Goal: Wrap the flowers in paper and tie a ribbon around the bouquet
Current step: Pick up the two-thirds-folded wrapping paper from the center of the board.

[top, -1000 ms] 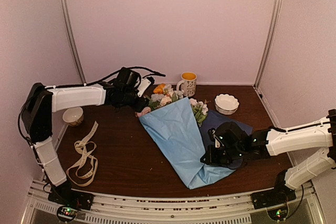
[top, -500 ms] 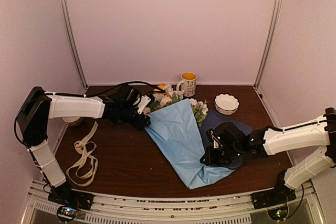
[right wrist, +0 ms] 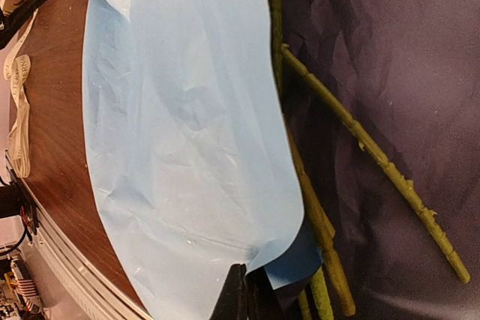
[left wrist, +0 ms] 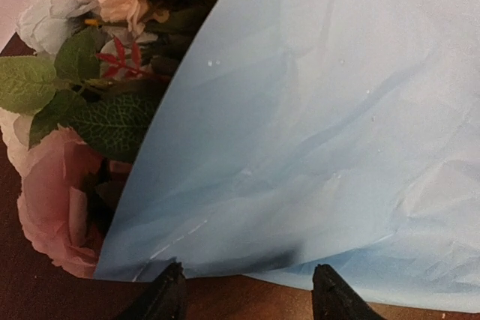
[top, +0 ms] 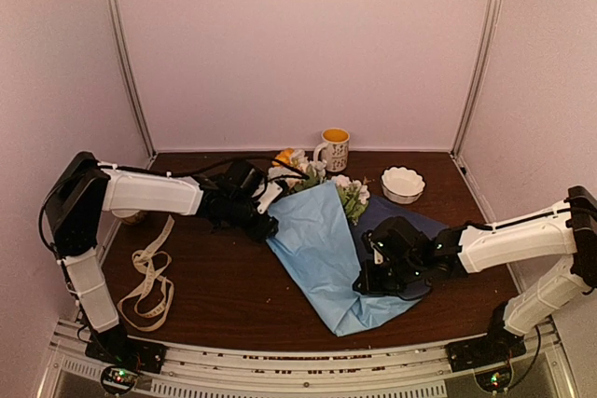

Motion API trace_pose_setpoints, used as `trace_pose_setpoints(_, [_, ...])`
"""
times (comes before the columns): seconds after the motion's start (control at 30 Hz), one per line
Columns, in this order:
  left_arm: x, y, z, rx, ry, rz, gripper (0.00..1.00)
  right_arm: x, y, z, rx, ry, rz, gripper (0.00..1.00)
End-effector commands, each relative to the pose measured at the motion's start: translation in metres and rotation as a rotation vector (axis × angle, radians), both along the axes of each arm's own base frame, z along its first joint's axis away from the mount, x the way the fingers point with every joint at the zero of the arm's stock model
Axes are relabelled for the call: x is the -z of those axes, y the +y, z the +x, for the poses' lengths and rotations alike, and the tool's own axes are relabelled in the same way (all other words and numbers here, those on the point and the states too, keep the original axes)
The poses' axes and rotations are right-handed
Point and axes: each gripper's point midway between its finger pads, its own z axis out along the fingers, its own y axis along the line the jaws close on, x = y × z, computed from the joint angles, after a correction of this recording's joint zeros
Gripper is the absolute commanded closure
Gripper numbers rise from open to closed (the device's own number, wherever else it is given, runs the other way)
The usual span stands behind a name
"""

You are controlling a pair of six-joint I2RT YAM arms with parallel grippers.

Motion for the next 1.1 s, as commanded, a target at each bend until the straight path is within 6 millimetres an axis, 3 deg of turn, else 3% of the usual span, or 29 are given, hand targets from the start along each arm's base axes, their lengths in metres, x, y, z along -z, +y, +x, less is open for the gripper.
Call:
trace_pose_setpoints(0.0, [-0.037,-0.024,0.003,0.061,-0.096,-0.033,0.4,-0.005,0.004,0.005,-0.012,-0.014,0.004,1.0])
trace_pose_setpoints(0.27, [-0.053,-0.079,-0.006,0.177,-0.079,-0.14,0.39,-0.01,0.0,0.003,-0.017,-0.028,-0.001,1.0])
trace_pose_setpoints(0.5, [-0.037,-0.12,-0.01,0.245,-0.061,-0.123,0.39,-0.015,0.0,0.006,-0.009,-0.049,0.0,0.94])
trace_pose_setpoints(0.7, [-0.008,-0.126,-0.01,0.254,-0.01,-0.087,0.39,-0.018,-0.004,0.008,0.003,-0.054,-0.031,0.84])
trace_pose_setpoints(0.77, [0.0,-0.127,-0.012,0.263,0.008,-0.088,0.39,-0.025,-0.012,0.011,0.014,-0.077,-0.067,0.8])
trace_pose_setpoints(0.9, [0.012,-0.13,-0.013,0.27,0.025,-0.077,0.39,-0.052,-0.037,0.028,0.07,-0.18,-0.151,0.62])
trace_pose_setpoints(1.07, [0.017,-0.127,-0.015,0.277,0.022,-0.056,0.39,-0.075,-0.098,0.061,0.263,-0.288,-0.292,0.51])
